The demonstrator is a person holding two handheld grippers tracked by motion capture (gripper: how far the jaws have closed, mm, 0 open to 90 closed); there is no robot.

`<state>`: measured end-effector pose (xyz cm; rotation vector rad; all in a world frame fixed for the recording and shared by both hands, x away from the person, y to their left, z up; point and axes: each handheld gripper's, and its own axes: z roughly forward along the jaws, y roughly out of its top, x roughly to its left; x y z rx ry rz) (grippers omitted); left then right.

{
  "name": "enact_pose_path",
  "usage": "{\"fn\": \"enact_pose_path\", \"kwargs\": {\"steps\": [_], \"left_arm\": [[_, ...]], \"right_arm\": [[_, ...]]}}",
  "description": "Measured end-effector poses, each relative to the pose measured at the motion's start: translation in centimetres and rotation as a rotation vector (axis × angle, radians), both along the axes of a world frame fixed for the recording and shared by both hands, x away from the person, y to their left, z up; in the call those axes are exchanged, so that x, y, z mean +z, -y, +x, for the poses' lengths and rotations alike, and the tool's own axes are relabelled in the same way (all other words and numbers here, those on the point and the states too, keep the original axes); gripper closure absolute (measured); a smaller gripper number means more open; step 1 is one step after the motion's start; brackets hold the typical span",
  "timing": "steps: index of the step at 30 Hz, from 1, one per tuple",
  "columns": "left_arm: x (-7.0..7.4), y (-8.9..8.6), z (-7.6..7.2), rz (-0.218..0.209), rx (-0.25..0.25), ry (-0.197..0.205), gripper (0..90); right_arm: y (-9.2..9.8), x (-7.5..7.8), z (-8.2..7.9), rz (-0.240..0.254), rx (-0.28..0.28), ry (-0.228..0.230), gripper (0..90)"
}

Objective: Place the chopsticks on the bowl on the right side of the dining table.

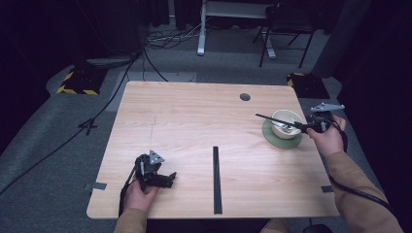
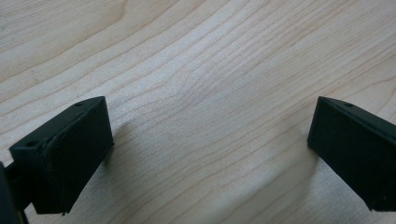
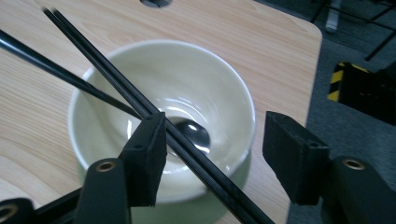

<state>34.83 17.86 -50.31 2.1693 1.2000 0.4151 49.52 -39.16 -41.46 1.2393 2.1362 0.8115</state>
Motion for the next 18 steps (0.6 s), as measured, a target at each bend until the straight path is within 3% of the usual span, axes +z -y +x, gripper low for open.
{"fn": "enact_pose_path", "kwargs": {"steps": [2, 9, 18], "left_arm": [[0.0, 0.0, 0.0, 0.0, -0.001, 0.0, 0.3], [0.0, 0.0, 0.0, -0.002, -0.001, -0.001, 0.3], [0.0, 0.0, 0.0, -0.001, 0.0, 0.0, 0.3]], "right_arm": [[0.3, -0.3, 0.0, -0.025, -0.009, 0.007, 38.6], [0.7, -0.9, 0.7, -0.04, -0.029, 0.012, 39.5], [1.0, -1.2, 1.8, -0.033, -0.066, 0.044, 39.6]]}}
